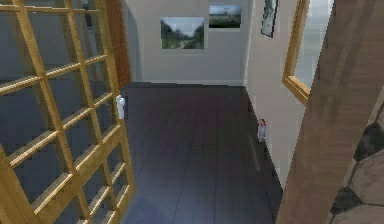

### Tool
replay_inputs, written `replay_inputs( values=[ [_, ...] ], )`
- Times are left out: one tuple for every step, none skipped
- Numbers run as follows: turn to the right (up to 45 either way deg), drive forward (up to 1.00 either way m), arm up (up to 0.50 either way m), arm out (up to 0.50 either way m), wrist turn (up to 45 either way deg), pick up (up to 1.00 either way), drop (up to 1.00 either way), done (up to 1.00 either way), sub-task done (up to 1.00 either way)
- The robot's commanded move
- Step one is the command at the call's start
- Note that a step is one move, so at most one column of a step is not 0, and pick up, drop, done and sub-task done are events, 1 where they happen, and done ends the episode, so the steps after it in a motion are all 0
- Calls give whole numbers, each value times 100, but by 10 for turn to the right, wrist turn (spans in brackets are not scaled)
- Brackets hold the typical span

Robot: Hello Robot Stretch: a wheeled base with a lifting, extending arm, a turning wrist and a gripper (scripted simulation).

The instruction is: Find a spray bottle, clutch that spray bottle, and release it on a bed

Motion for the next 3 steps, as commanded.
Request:
replay_inputs(
  values=[
    [0,0,0,0,-450,0,0,0,0],
    [0,0,0,0,-450,0,0,0,0],
    [0,0,0,0,-360,0,0,0,0]
  ],
)
